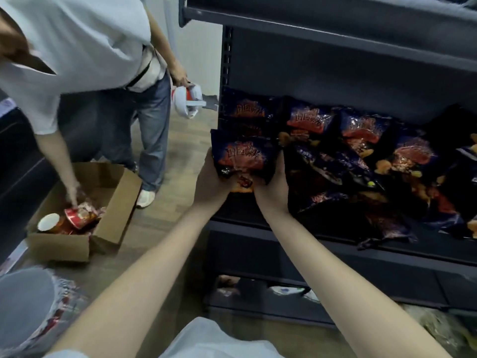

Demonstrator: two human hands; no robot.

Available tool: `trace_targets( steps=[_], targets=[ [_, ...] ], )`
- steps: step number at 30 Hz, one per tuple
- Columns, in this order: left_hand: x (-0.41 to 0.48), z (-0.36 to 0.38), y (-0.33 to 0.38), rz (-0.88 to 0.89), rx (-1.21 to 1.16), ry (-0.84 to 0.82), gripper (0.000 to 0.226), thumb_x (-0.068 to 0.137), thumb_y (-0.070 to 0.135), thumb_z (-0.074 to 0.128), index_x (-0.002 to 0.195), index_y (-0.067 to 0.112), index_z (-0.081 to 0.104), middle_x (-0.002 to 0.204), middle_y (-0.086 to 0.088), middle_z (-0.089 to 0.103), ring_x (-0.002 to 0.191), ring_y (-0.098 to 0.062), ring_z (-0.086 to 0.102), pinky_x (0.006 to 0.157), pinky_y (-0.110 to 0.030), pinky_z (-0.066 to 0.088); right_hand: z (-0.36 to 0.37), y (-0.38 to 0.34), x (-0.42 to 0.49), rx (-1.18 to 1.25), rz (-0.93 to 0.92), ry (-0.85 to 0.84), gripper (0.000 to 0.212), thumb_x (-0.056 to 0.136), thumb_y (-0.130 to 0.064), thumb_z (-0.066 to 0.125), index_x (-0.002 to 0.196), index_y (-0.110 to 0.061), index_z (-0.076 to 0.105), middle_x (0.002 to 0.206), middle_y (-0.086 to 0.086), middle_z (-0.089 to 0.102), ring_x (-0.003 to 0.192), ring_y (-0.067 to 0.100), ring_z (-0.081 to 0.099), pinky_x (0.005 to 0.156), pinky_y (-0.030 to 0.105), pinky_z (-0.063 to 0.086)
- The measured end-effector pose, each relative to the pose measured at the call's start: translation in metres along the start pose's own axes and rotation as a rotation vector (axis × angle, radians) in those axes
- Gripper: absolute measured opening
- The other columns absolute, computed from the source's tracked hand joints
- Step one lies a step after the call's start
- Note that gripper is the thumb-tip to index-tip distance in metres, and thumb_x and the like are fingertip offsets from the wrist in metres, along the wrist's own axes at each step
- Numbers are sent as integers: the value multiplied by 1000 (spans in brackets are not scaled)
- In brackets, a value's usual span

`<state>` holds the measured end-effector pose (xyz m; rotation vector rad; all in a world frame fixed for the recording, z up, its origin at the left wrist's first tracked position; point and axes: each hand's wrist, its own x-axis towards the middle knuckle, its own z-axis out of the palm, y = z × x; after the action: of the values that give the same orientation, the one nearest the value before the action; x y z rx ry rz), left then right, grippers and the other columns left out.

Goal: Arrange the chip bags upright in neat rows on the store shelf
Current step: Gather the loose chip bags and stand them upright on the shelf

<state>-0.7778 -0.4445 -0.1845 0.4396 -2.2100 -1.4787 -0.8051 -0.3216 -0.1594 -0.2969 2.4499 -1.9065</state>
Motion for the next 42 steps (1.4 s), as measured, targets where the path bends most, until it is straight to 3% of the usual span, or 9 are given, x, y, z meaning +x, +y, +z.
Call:
trace_targets(
  steps=[4,8,14,16,19,22,30,36,42],
  targets=[
    [13,-1,-12,36,35,-66,63,75,28,71,130,24,41,116,6,60,105,-4,56,86,-12,44,6,8,-8,-71,5,40,76,89,-3,56,150,-24,16,152,-4,28,139,7,25,93,-4,21],
    [31,7,-35,24,68,-123,79,70,50,66,137,24,32,118,-1,59,110,-18,58,89,-47,50,5,6,-14,-187,-22,69,74,88,-1,57,149,-22,20,152,2,26,140,12,23,97,2,17],
    [12,4,-9,97,178,-14,98,71,42,66,147,11,11,138,-16,39,125,-31,38,104,-41,31,-17,-14,-19,-374,-212,99,66,87,2,55,145,-18,30,153,9,19,141,17,19,98,-5,16],
    [4,3,3,176,219,77,95,72,39,64,147,9,13,141,-17,34,128,-31,33,105,-40,25,-34,-19,-19,-487,-303,107,63,86,3,53,144,-16,34,153,12,19,142,25,18,108,8,23],
    [-2,12,23,344,241,125,81,77,35,62,143,5,25,141,-19,35,129,-31,32,108,-40,27,-64,-16,-19,-772,-429,192,54,86,-4,50,139,-11,43,148,19,30,139,39,23,112,51,30],
    [-2,32,49,507,201,97,68,81,28,61,138,3,33,139,-18,38,129,-30,35,109,-42,31,-99,-9,-25,-1024,-398,296,49,85,-15,48,134,-11,49,144,20,38,136,45,27,111,59,24],
    [-12,120,111,683,143,-186,54,82,29,60,131,11,46,135,-13,42,126,-28,39,107,-38,33,-196,18,-73,-1203,-108,466,41,89,-32,45,123,-13,58,141,19,43,132,45,34,106,64,26],
    [-38,190,135,898,260,-870,32,84,23,64,116,22,60,137,3,43,126,-15,41,102,-23,31,-259,41,-82,-1223,58,507,45,90,-38,41,125,-13,56,144,20,39,134,47,30,104,67,24],
    [-53,239,148,849,270,-767,41,87,27,61,126,19,53,135,3,45,123,-16,43,100,-31,39,-307,60,-57,-1218,61,468,44,88,-30,49,126,-9,55,148,20,33,135,49,26,104,68,20]
  ],
)
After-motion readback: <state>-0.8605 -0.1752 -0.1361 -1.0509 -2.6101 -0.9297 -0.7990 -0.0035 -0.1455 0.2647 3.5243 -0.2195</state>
